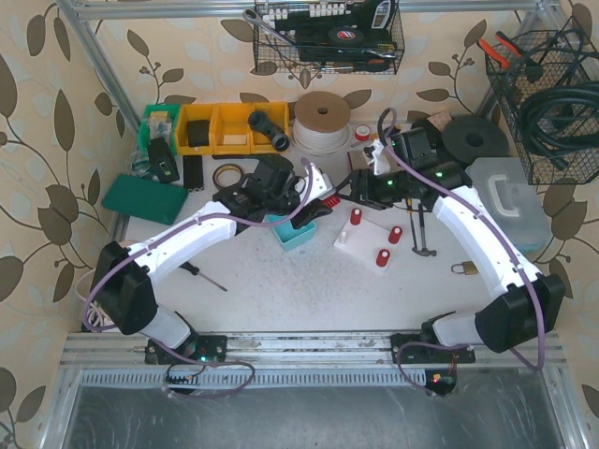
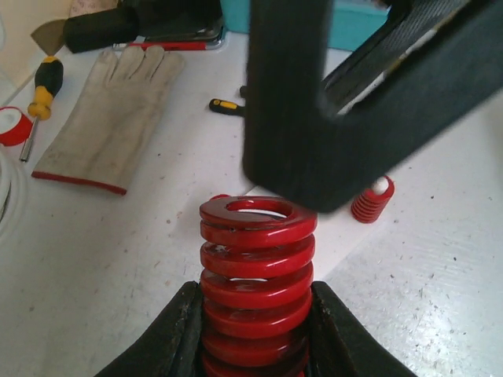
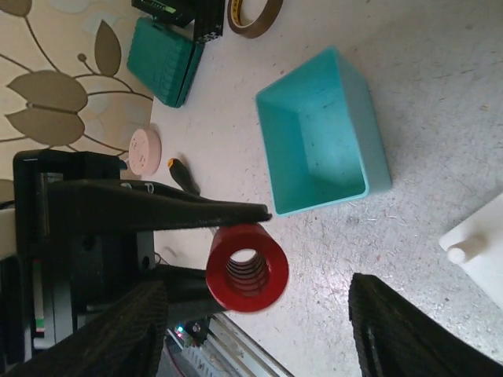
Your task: Install the large spring
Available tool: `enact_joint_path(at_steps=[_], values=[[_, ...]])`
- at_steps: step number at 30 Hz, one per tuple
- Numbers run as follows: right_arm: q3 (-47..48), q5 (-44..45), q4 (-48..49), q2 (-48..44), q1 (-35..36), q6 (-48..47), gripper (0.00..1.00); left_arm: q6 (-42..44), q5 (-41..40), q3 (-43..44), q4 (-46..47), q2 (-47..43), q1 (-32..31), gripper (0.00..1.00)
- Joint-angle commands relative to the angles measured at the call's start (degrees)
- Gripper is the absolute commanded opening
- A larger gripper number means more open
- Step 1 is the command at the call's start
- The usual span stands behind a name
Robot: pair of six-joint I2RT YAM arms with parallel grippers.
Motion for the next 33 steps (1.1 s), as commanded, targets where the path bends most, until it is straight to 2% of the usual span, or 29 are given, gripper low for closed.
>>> enact_joint_path(at_steps=[1, 7, 10, 15, 17, 18, 20, 22, 23, 27, 33], values=[[2.02, -2.06, -1.14, 2.07, 1.12, 0.16, 0.64, -1.26, 3.77, 1.13, 4.52, -2.61, -1.27, 0.0], [1.93, -3.68, -0.47, 3.31, 3.02, -0.28, 0.6, -1.23, 4.43, 2.2, 4.5, -2.14, -2.76, 0.0], [1.69, -3.81, -0.34, 3.43, 3.96, -0.51, 0.52, -0.98, 4.3, 2.39, 4.5, -2.01, -2.99, 0.0], [1.28, -3.63, -0.43, 2.94, 4.52, -0.82, 0.31, -0.42, 3.31, 2.44, 3.81, -2.0, -3.04, 0.0], [1.31, -3.09, -0.65, 2.95, 4.57, -1.01, 0.17, -0.51, 3.09, 2.28, 3.85, -2.09, -3.04, 0.01], [1.44, -2.54, -1.01, 3.03, 4.6, -1.11, 0.1, -0.86, 2.7, 2.32, 3.89, -2.12, -3.04, 0.06], [1.43, -1.09, -1.46, 2.87, 4.59, -1.22, 0.01, -1.53, 1.86, 1.79, 3.86, -2.35, -3.04, 0.26], [1.28, 2.08, -1.83, 2.18, 4.57, -1.28, 0.0, -2.6, -0.29, 0.63, 3.62, -2.9, -3.04, 0.52], [1.14, 4.69, -1.91, 1.69, 4.59, -1.37, 0.0, -3.42, -2.17, -0.29, 3.38, -3.42, -3.04, 0.61], [-1.08, 17.2, -2.17, 0.41, 4.74, -3.1, 0.0, -8.48, -9.59, -5.78, 3.93, -7.44, -2.8, 0.76], [-3.39, 30.46, -3.25, 1.98, 8.28, -7.63, 0.0, -20.03, -20.35, -11.11, -1.86, -13.88, -0.22, 0.82]])
